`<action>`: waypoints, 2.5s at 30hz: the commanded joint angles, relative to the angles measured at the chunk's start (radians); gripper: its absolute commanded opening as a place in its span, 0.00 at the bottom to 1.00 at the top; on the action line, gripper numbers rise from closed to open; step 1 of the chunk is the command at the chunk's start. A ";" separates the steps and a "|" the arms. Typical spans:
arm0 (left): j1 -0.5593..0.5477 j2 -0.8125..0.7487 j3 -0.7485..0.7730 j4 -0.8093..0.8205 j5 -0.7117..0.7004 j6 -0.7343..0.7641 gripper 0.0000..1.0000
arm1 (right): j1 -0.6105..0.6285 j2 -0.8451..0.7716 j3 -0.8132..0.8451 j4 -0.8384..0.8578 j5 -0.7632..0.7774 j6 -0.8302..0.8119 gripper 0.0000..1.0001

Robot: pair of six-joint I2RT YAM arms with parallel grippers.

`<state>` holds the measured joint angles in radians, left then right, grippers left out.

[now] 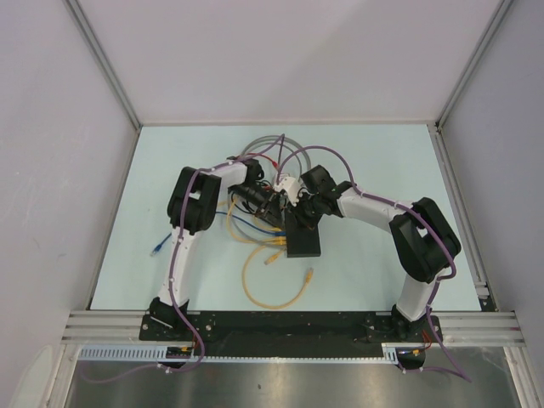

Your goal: Pull the plug from the switch port

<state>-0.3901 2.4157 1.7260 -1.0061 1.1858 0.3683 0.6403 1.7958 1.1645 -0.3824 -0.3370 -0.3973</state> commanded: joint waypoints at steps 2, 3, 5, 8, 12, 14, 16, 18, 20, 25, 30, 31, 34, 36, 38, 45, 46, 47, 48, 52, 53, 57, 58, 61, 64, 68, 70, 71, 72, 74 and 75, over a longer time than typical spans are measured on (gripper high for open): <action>-0.007 0.022 0.061 0.027 -0.063 0.053 0.00 | 0.021 0.063 -0.052 -0.122 0.019 -0.012 0.00; -0.007 0.023 0.050 0.029 -0.064 0.058 0.00 | 0.021 0.062 -0.052 -0.124 0.021 -0.012 0.00; -0.009 0.010 -0.009 0.049 -0.057 0.069 0.00 | 0.021 0.060 -0.052 -0.124 0.023 -0.014 0.00; -0.009 -0.010 -0.060 0.070 -0.046 0.063 0.00 | 0.022 0.060 -0.052 -0.122 0.024 -0.014 0.00; -0.003 0.011 0.023 0.025 -0.067 0.066 0.00 | 0.022 0.063 -0.054 -0.122 0.023 -0.015 0.00; -0.003 0.022 0.078 0.011 -0.069 0.066 0.00 | 0.022 0.065 -0.051 -0.124 0.020 -0.015 0.00; -0.003 0.025 0.080 0.015 -0.068 0.063 0.00 | 0.022 0.065 -0.052 -0.122 0.021 -0.015 0.00; -0.004 0.016 0.029 0.024 -0.063 0.064 0.00 | 0.022 0.063 -0.052 -0.122 0.021 -0.015 0.00; -0.009 0.005 -0.020 0.056 -0.052 0.063 0.00 | 0.021 0.062 -0.052 -0.122 0.023 -0.015 0.00; -0.013 0.000 -0.010 0.038 -0.071 0.086 0.00 | 0.022 0.063 -0.052 -0.121 0.023 -0.015 0.00; 0.002 0.022 0.079 0.006 -0.091 0.077 0.00 | 0.024 0.063 -0.052 -0.125 0.021 -0.015 0.00; 0.002 0.022 0.069 0.008 -0.089 0.077 0.00 | 0.024 0.063 -0.052 -0.124 0.021 -0.015 0.00; -0.003 0.010 -0.003 0.032 -0.077 0.080 0.00 | 0.022 0.062 -0.052 -0.125 0.024 -0.018 0.00; -0.010 -0.009 -0.054 0.050 -0.077 0.078 0.00 | 0.024 0.062 -0.052 -0.125 0.024 -0.018 0.00; -0.013 -0.018 -0.048 0.041 -0.089 0.093 0.00 | 0.024 0.063 -0.052 -0.127 0.024 -0.018 0.00; 0.011 0.003 0.052 -0.006 -0.126 0.098 0.00 | 0.027 0.066 -0.052 -0.127 0.023 -0.018 0.00; 0.010 0.002 0.043 -0.006 -0.123 0.101 0.00 | 0.028 0.063 -0.052 -0.127 0.024 -0.020 0.00; 0.010 0.003 0.032 -0.008 -0.118 0.107 0.00 | 0.027 0.065 -0.052 -0.127 0.026 -0.020 0.00; 0.008 0.002 0.005 -0.014 -0.114 0.112 0.00 | 0.027 0.065 -0.052 -0.127 0.026 -0.020 0.00; 0.002 -0.006 -0.072 -0.058 -0.089 0.155 0.00 | 0.027 0.063 -0.052 -0.125 0.029 -0.020 0.00; 0.002 -0.009 -0.094 -0.075 -0.098 0.179 0.00 | 0.028 0.063 -0.052 -0.127 0.029 -0.020 0.00; 0.013 -0.020 -0.092 -0.069 -0.126 0.181 0.00 | 0.030 0.071 -0.052 -0.128 0.023 -0.020 0.00; 0.014 -0.018 -0.080 -0.066 -0.126 0.173 0.00 | 0.030 0.073 -0.052 -0.130 0.023 -0.020 0.00; 0.019 -0.014 -0.017 -0.055 -0.129 0.124 0.00 | 0.035 0.073 -0.051 -0.124 0.027 -0.023 0.00; 0.026 -0.013 0.059 -0.051 -0.141 0.097 0.00 | 0.036 0.070 -0.052 -0.127 0.030 -0.025 0.00; 0.030 -0.097 0.099 0.026 -0.205 0.044 0.00 | 0.036 0.068 -0.052 -0.127 0.035 -0.029 0.00; 0.030 -0.134 0.095 0.117 -0.308 0.017 0.00 | 0.038 0.071 -0.052 -0.124 0.036 -0.031 0.00; 0.030 -0.153 0.087 0.154 -0.351 0.008 0.00 | 0.039 0.073 -0.052 -0.121 0.036 -0.029 0.00; 0.030 -0.180 0.083 0.202 -0.453 0.003 0.00 | 0.039 0.079 -0.051 -0.118 0.035 -0.029 0.00; 0.030 -0.188 0.118 0.268 -0.540 -0.002 0.00 | 0.050 0.085 -0.051 -0.112 0.036 -0.032 0.00; 0.030 -0.167 0.148 0.265 -0.576 -0.002 0.00 | 0.053 0.088 -0.051 -0.110 0.038 -0.034 0.00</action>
<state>-0.3702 2.3333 1.7844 -0.9260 0.8566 0.3855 0.6594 1.7958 1.1652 -0.3862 -0.3359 -0.4084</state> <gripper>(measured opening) 0.135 0.007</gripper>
